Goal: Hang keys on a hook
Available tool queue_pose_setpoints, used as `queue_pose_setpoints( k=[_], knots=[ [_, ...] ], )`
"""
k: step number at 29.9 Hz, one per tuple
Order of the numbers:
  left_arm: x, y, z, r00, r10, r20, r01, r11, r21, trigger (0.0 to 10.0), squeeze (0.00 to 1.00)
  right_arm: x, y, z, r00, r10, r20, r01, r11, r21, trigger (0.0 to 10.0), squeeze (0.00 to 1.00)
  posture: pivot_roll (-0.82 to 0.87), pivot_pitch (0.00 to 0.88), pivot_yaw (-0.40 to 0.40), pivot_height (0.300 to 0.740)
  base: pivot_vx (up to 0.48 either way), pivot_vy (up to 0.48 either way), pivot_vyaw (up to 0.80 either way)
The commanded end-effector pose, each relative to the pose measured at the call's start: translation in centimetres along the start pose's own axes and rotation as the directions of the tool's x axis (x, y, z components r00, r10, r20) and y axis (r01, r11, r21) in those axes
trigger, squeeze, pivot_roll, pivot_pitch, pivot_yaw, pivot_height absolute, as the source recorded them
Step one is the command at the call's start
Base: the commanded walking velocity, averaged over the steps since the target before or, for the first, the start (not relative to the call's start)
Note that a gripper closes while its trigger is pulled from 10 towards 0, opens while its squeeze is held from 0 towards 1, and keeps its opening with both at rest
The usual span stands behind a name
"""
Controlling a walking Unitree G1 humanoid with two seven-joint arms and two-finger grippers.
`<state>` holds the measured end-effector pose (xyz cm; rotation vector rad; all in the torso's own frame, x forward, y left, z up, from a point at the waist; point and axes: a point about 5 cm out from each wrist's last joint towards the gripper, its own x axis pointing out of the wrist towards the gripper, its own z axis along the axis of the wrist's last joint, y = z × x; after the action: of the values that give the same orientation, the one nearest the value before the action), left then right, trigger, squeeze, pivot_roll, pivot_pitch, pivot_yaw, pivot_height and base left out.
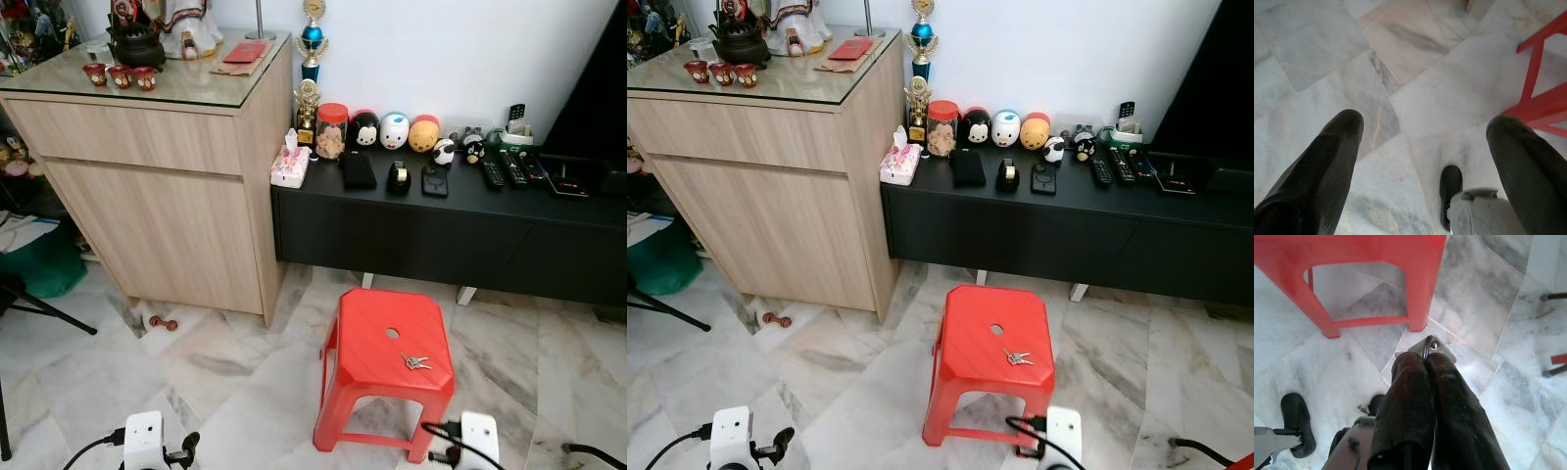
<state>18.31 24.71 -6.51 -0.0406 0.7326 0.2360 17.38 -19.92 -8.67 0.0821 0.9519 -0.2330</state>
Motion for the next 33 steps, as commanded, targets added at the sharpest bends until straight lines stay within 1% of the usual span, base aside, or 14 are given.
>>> queue_pose_setpoints(
  k=[1, 5, 8, 12, 19, 28, 33],
  knots=[
    [-0.3, 0.0, -1.2, 0.999, 0.002, -0.049, -0.002, 1.000, 0.007, 10.0, 0.00, 0.1, 0.3, 0.3, 1.000, 0.017, 0.008, -0.017, 1.000, 0.004, 10.0, 0.00, 0.14, 0.000, -0.022, 0.740, 0.000, 0.000, 0.00],
    [-0.6, 0.3, -2.0, 0.996, 0.004, -0.089, -0.002, 1.000, 0.022, 10.0, 0.00, 0.1, 0.7, 0.5, 0.999, 0.037, 0.011, -0.037, 0.999, -0.015, 10.0, 0.00, 0.14, 0.000, -0.019, 0.740, 0.000, 0.000, 0.00],
    [-0.9, 0.8, -2.6, 0.993, 0.013, -0.115, -0.010, 1.000, 0.024, 10.0, 0.00, 0.1, 1.0, 0.5, 0.998, 0.056, 0.008, -0.056, 0.997, -0.048, 10.0, 0.00, 0.15, 0.000, -0.020, 0.740, 0.000, 0.000, 0.00],
    [-1.2, 1.6, -3.2, 0.989, 0.026, -0.143, -0.023, 1.000, 0.019, 10.0, 0.00, 0.1, 1.2, 0.3, 0.998, 0.056, 0.000, -0.056, 0.998, -0.035, 10.0, 0.00, 0.16, 0.000, -0.014, 0.740, 0.000, 0.000, 0.00],
    [-1.9, 2.8, -4.3, 0.979, 0.040, -0.202, -0.035, 0.999, 0.029, 10.0, 0.00, -0.1, 1.1, -0.6, 0.998, 0.056, -0.030, -0.058, 0.997, -0.048, 10.0, 0.00, 0.15, 0.000, 0.010, 0.740, 0.000, 0.000, 0.00],
    [-2.2, 3.2, -5.1, 0.970, 0.047, -0.239, -0.041, 0.999, 0.030, 10.0, 0.00, -0.2, 0.2, -1.3, 0.998, 0.042, -0.051, -0.044, 0.998, -0.048, 10.0, 0.00, 0.13, 0.000, 0.013, 0.740, 0.000, 0.000, 0.00],
    [-2.4, 3.3, -5.2, 0.968, 0.047, -0.247, -0.042, 0.999, 0.026, 10.0, 0.00, -0.3, 0.3, -1.6, 0.997, 0.036, -0.061, -0.039, 0.998, -0.052, 10.0, 0.00, 0.13, 0.000, 0.006, 0.740, 0.000, 0.000, 0.00]
  ],
)
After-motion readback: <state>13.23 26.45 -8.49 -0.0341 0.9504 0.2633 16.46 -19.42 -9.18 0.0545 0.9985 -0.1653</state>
